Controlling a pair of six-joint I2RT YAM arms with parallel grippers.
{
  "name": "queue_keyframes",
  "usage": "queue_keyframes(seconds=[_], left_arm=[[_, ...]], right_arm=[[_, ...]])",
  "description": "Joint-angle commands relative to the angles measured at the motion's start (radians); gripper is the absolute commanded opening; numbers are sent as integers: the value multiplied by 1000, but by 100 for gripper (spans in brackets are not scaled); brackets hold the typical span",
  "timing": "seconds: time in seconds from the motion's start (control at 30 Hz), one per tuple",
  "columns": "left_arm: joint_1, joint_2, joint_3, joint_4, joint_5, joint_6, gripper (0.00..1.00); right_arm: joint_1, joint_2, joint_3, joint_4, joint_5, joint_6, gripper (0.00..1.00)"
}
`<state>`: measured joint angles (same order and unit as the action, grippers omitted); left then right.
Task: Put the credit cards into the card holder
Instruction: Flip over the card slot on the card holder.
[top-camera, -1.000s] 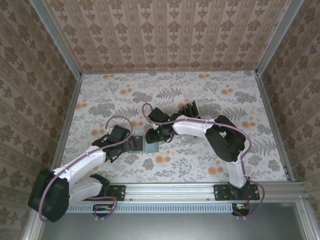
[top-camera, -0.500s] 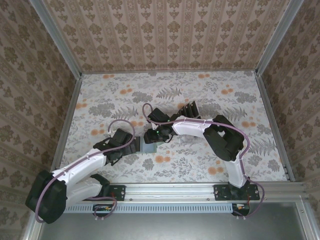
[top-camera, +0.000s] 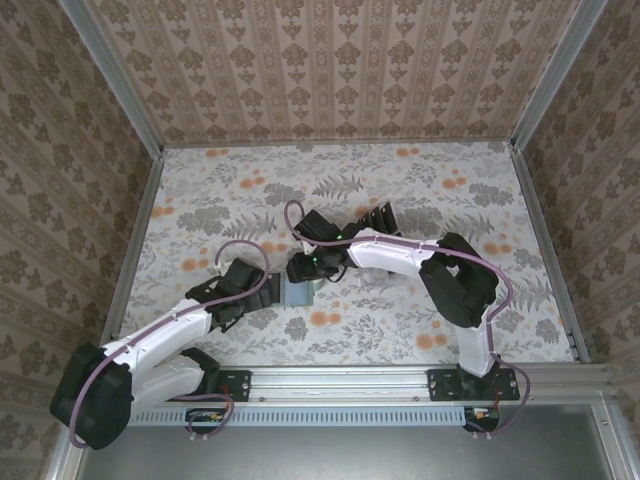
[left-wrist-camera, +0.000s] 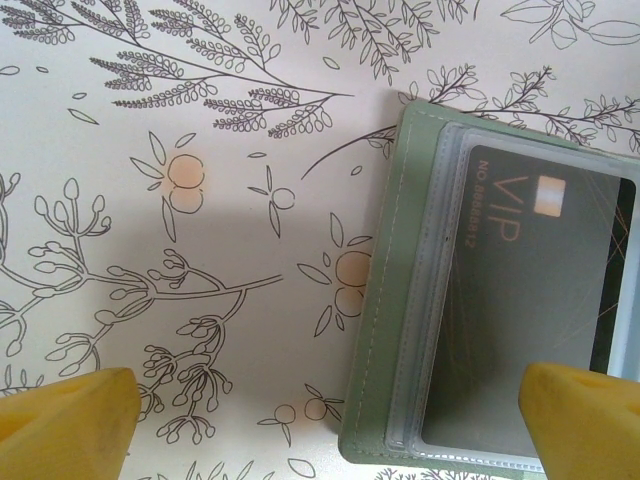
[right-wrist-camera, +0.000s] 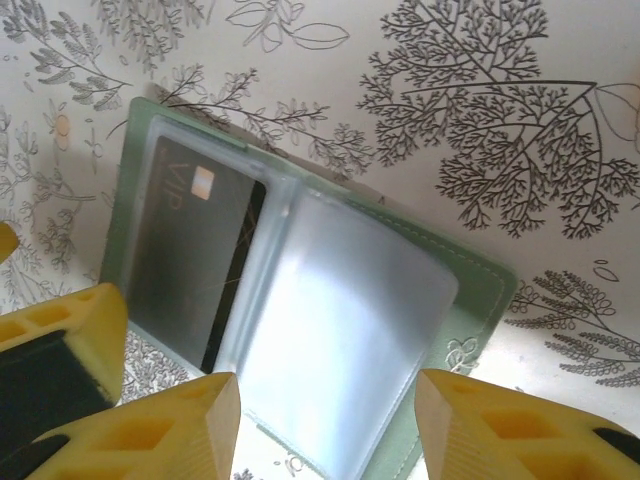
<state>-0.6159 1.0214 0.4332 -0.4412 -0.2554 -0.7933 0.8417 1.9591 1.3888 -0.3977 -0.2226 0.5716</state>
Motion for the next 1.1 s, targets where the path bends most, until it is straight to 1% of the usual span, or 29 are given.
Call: queue_keyframes(seconds=[0.0, 0.37, 0.5, 0.63, 0.87, 1.07], left_arm=[[-8, -6, 1, 3, -16, -14, 100], [-10, -11, 0, 9, -16, -3, 100], [-19, -22, -10, 20, -15, 4, 100], [-40, -40, -28, 46, -13, 8, 100], [-89, -76, -58, 76, -28, 2, 100], [-125, -125, -85, 103, -40, 3, 100]], right_arm=[[13, 8, 46, -53, 20, -22, 51], [21, 99, 56, -36, -2, -8, 51], [20, 135, 44, 10, -49, 24, 51], [19, 144, 25, 78, -110, 66, 51], [12, 146, 4, 141, -157, 124, 51], [9, 143, -4, 151, -152, 144, 51]])
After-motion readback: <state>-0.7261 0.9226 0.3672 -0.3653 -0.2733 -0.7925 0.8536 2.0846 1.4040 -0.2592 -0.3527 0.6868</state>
